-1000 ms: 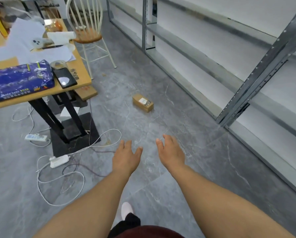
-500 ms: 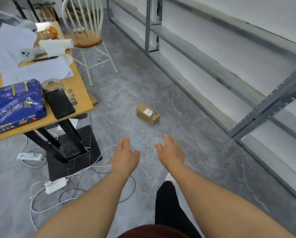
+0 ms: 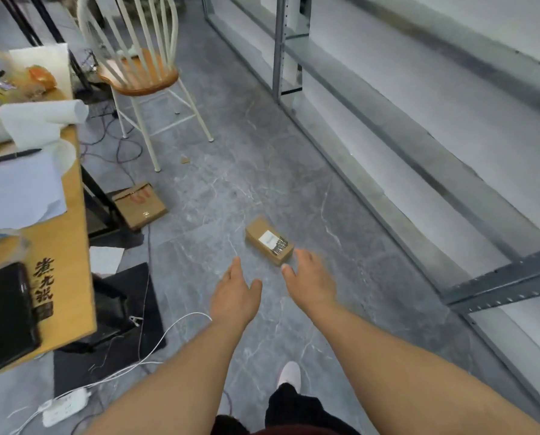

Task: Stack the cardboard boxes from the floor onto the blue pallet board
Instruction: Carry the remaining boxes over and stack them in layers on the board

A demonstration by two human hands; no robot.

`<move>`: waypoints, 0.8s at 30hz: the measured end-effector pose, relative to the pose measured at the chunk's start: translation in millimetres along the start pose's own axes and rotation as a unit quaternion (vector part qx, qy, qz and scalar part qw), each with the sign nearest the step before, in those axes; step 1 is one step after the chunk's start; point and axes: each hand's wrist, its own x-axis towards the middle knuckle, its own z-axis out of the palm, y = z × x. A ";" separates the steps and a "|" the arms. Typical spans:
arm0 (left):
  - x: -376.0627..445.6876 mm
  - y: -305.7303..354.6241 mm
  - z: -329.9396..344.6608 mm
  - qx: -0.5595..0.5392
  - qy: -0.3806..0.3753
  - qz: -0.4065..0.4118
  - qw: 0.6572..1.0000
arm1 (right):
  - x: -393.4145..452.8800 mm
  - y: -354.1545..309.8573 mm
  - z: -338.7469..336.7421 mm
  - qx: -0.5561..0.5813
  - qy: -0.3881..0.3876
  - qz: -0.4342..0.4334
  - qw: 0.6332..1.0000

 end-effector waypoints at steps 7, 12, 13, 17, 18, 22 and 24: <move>94.4 36.3 0.0 -0.025 0.001 -0.047 0.999 | 109.4 -4.3 1.5 -0.002 -0.028 0.023 0.999; 180.3 59.0 -4.4 -0.031 -0.015 -0.061 0.998 | 201.9 -23.0 3.5 0.004 -0.054 0.036 0.998; 198.8 64.8 -5.7 -0.026 -0.019 -0.062 0.998 | 221.7 -26.8 2.3 0.007 -0.056 0.040 0.998; 268.0 84.4 -8.9 -0.015 -0.039 -0.077 0.996 | 291.2 -36.6 0.8 0.014 -0.069 0.065 0.995; 283.4 87.6 -7.4 -0.008 -0.044 -0.079 0.996 | 307.1 -36.5 2.5 0.014 -0.073 0.072 0.995; 341.6 91.7 9.6 0.005 -0.071 -0.088 0.994 | 364.9 -27.5 18.8 0.002 -0.092 0.090 0.992; 363.6 91.2 25.7 0.003 -0.087 -0.108 0.990 | 386.4 -15.6 30.1 0.003 -0.095 0.104 0.990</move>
